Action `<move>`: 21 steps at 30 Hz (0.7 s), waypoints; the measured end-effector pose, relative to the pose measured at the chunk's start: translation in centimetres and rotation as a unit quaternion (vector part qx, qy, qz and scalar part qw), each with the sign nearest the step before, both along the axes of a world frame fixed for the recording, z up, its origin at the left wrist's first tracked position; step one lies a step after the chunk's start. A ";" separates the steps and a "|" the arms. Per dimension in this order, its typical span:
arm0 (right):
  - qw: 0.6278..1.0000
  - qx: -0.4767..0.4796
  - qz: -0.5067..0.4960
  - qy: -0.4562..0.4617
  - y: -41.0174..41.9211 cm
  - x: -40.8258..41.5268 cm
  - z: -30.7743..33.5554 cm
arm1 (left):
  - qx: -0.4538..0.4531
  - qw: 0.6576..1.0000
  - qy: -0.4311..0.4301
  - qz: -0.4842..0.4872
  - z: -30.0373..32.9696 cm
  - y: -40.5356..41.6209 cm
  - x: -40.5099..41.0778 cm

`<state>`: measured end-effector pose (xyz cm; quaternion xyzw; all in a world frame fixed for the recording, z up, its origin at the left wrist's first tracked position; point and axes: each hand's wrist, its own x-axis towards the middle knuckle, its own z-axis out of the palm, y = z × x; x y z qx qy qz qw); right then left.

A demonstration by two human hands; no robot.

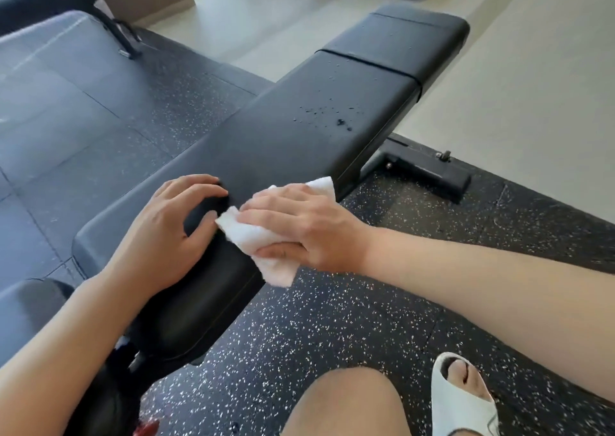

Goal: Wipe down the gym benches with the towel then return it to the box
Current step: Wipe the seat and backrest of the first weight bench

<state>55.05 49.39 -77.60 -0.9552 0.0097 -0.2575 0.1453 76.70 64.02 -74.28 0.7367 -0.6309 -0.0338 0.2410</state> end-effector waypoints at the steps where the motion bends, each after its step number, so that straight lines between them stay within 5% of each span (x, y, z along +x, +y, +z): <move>1: 1.000 -0.011 0.000 0.000 -1.3 -0.2 -0.2 | 0.002 1.000 0.000 -0.001 -0.1 0.0 0.1; 11: 0.964 0.020 -0.233 -0.128 -12.5 -2.0 -1.1 | 0.011 1.000 0.002 0.012 0.1 0.0 -0.3; 21: 0.989 0.001 -0.081 -0.126 0.5 2.2 -1.8 | -0.037 0.996 0.037 0.070 0.4 0.1 -0.1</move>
